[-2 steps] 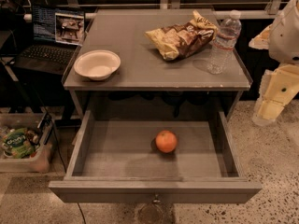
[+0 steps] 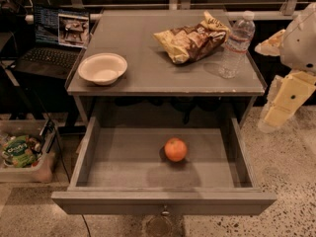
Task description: Pick orange from top drawer and place on counter
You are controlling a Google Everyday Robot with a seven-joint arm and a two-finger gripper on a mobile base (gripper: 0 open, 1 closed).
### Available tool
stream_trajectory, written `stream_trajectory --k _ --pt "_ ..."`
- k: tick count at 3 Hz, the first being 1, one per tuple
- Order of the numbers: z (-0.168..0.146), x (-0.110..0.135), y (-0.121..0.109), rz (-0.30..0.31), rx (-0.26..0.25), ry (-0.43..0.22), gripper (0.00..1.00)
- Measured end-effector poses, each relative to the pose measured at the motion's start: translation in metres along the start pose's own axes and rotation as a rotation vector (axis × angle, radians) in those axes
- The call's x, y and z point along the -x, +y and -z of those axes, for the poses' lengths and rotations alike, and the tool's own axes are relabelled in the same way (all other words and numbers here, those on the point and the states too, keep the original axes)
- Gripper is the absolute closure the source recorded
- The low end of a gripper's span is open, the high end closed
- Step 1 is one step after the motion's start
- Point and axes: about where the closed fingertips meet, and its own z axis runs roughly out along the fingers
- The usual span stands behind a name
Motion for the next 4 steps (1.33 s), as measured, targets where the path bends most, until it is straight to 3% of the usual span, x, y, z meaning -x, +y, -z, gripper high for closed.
stream_trajectory --k 1,2,3,4 --pt "-0.027 0.007 0.0 -0.029 0.048 -0.181 0.0" --pt "-0.045 0.013 0.003 -0.123 0.047 -0.318 0.0" --pt "-0.07 0.018 0.004 -0.204 0.061 -0.358 0.0" --pt "-0.072 0.018 0.004 -0.214 0.058 -0.358 0.0"
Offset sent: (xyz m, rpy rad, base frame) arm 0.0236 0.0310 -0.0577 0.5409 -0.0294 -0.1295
